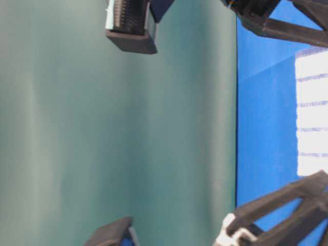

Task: Fold the blue towel.
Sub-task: 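Release the towel and lift both grippers away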

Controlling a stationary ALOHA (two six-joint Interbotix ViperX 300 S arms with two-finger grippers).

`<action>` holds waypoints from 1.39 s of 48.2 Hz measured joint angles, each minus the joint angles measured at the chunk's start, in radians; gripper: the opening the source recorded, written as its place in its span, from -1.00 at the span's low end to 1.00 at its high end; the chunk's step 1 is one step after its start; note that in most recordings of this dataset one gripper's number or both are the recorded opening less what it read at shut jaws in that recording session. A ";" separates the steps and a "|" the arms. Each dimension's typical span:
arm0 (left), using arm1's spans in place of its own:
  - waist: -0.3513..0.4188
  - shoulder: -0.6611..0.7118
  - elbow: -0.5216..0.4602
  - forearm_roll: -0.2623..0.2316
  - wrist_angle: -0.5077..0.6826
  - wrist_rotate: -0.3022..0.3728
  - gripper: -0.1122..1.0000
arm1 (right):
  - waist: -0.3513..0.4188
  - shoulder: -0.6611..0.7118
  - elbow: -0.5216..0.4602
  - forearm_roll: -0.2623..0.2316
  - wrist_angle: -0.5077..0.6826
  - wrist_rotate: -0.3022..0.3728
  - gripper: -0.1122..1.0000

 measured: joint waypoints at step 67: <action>0.160 -1.209 0.588 0.003 0.311 0.121 0.35 | -0.161 -1.098 0.517 -0.278 0.206 -0.017 0.75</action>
